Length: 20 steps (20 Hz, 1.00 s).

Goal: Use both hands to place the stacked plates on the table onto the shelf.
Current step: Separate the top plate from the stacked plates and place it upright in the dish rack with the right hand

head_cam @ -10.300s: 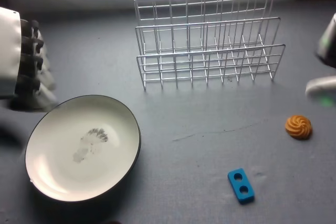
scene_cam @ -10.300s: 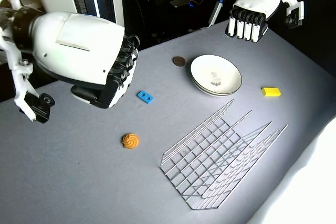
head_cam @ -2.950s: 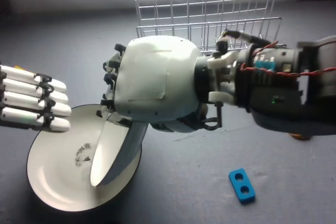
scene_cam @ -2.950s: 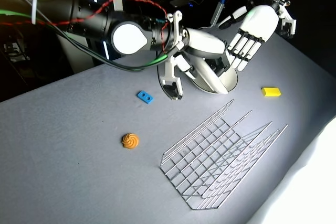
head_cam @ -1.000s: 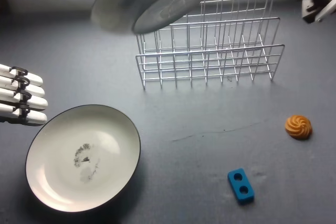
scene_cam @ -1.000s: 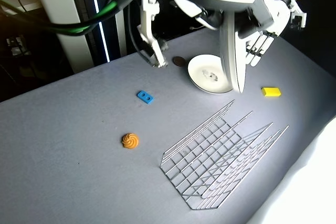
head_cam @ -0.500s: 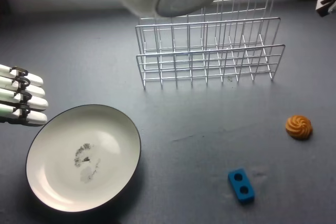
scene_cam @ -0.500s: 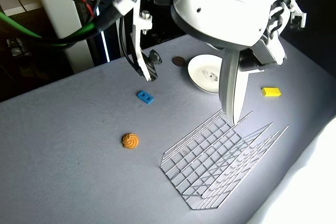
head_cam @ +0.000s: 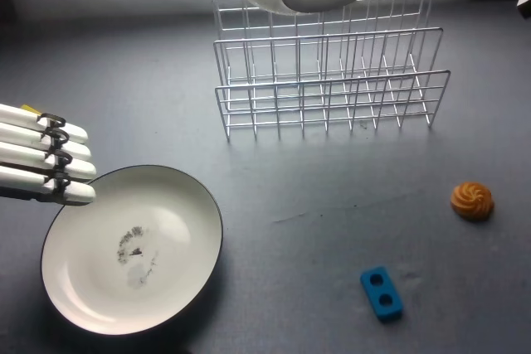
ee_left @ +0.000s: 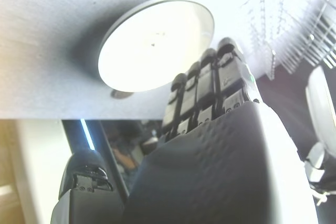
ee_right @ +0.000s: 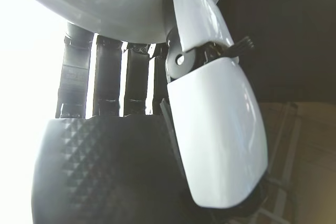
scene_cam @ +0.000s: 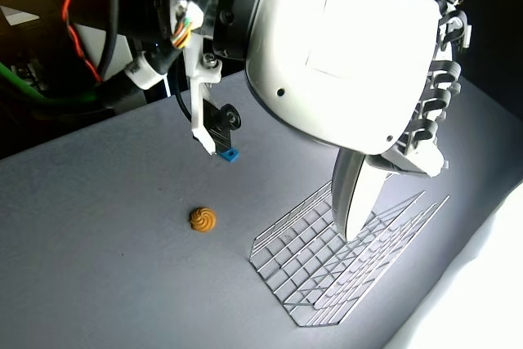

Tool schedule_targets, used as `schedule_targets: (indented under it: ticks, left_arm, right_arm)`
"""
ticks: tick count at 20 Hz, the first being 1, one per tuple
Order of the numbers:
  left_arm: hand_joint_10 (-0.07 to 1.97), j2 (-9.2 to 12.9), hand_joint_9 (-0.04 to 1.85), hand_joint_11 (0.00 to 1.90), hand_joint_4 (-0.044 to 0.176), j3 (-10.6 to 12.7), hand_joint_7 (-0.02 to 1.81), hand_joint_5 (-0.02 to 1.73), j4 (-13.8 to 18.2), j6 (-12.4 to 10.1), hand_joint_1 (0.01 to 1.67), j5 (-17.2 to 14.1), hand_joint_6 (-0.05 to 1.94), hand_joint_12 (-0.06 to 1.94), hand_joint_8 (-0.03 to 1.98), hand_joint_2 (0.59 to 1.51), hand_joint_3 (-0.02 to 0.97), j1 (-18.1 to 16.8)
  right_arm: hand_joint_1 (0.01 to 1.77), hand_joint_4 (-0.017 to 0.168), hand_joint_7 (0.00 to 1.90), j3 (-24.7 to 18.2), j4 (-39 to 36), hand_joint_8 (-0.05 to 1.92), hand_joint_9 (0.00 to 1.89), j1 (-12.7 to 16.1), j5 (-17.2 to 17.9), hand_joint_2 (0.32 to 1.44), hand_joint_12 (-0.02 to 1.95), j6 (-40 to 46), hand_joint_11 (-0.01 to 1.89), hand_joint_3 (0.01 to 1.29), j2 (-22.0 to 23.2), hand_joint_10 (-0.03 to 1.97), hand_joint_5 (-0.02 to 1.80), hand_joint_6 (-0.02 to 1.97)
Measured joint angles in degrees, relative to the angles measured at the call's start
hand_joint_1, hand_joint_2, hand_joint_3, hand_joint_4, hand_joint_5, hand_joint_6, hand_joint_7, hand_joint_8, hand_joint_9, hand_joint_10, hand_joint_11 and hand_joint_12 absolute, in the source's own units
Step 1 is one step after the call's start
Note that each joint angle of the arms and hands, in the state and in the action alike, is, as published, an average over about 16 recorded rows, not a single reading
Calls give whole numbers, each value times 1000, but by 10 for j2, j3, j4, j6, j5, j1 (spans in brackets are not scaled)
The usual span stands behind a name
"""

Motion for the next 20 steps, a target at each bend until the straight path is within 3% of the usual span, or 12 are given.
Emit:
schedule_targets:
  ticks: [9,20]
  left_arm:
    - [4,-20,20,15,-2,-7,13,20,1,0,15,37,16,2,-13,1047,0,14]
    - [4,-44,19,16,-2,9,14,19,-2,1,15,72,15,2,-13,1047,1,37]
  right_arm:
    - [1346,-8,903,36,45,1109,851,-20,-13,1077,1623,-1,613,16,-17,1403,813,910]
    - [1336,-9,966,92,81,1020,905,-56,1,1075,1611,-1,659,17,-58,1342,838,842]
